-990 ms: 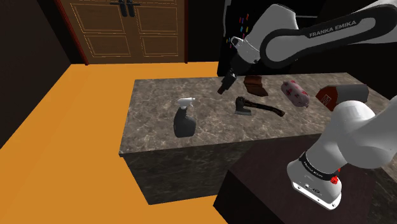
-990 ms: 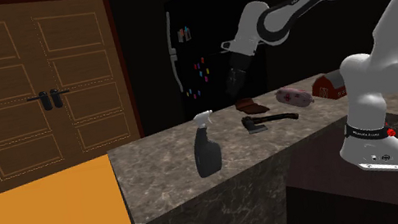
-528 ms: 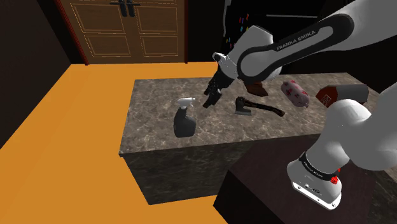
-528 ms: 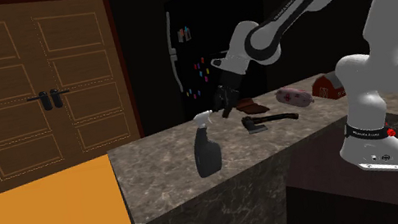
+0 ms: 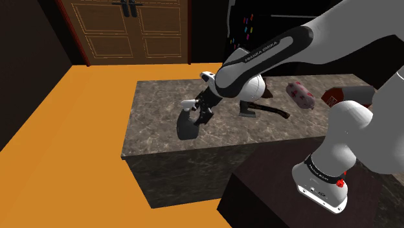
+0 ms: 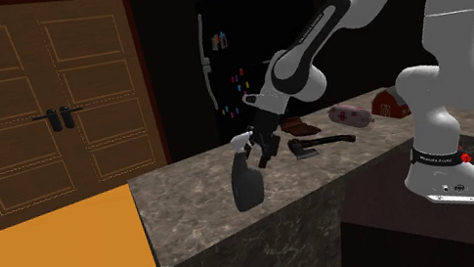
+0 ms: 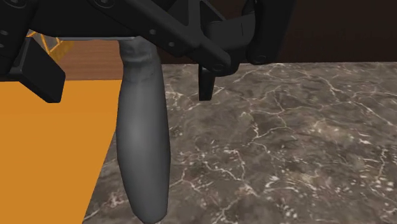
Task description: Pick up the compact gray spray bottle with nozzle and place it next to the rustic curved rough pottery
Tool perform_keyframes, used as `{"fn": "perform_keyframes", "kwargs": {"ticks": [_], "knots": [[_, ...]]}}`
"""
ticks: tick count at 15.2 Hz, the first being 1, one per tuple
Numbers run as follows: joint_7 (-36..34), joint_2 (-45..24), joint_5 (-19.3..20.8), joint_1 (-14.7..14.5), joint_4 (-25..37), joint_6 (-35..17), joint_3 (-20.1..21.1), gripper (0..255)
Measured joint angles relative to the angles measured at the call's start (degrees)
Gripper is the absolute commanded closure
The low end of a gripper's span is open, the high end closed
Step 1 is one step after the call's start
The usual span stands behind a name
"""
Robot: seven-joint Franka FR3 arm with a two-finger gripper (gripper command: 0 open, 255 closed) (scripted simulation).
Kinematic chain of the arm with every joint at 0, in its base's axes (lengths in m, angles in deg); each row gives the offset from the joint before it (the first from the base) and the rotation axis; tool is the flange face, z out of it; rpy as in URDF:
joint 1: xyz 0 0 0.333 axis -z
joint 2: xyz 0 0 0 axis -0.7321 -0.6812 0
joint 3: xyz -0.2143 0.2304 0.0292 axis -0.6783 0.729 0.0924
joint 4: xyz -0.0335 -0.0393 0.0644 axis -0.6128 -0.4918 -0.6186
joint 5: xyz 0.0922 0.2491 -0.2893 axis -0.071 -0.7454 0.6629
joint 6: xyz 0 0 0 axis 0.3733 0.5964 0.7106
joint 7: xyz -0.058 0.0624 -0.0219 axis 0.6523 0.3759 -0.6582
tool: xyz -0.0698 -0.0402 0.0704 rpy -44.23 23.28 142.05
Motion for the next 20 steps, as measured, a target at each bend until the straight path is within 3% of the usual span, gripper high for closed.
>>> {"fn": "perform_keyframes", "kwargs": {"ticks": [6,12,13,20], "knots": [[7.5,-6.1,-9.4,-0.4,3.6,-1.1,1.4,0],[8.5,-6.8,-10.6,-0.3,4.0,-1.2,1.6,0],[8.5,-6.8,-10.6,-0.3,4.0,-1.2,1.6,255],[8.5,-6.8,-10.6,-0.3,4.0,-1.2,1.6,255]]}}
